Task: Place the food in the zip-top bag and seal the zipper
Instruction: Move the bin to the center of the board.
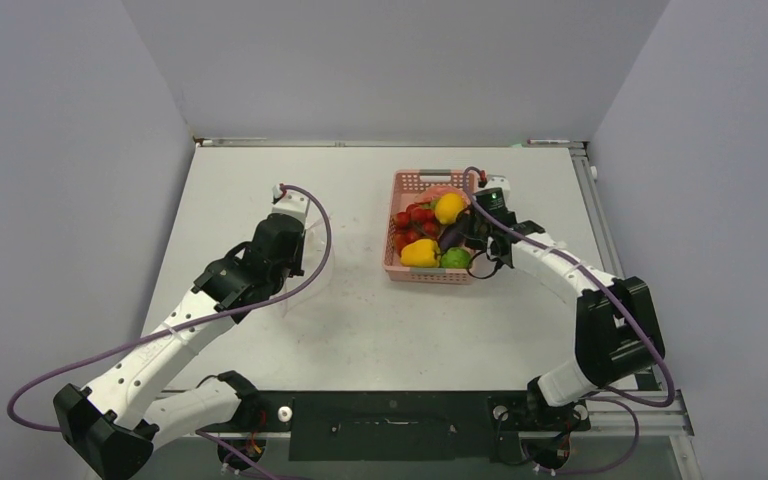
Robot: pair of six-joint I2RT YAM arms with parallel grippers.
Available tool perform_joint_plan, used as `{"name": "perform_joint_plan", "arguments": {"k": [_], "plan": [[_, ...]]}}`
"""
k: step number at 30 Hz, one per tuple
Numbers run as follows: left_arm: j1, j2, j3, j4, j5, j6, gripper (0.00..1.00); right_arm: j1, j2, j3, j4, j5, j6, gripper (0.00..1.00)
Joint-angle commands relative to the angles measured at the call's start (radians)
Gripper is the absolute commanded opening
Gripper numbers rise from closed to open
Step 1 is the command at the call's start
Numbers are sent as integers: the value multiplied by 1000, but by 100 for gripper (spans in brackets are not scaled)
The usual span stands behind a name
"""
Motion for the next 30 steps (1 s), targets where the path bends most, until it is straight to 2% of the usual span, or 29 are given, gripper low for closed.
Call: {"name": "perform_joint_plan", "arguments": {"k": [1, 11, 18, 24, 27, 30], "plan": [[4, -17, 44, 15, -11, -9, 0, 42, -85, -25, -18, -32, -36, 5], [2, -14, 42, 17, -6, -8, 0, 106, -172, -93, -99, 13, -67, 5], [2, -9, 43, 19, -3, -6, 0, 119, -170, -123, -118, 55, -62, 6], [2, -6, 43, 18, 0, -5, 0, 123, -147, -98, -135, 82, -57, 20], [2, -4, 42, 19, 2, -4, 0, 131, -148, -75, -155, 108, -50, 40], [2, -1, 43, 16, 2, -4, 0, 142, -152, -41, -182, 152, -42, 47]]}}
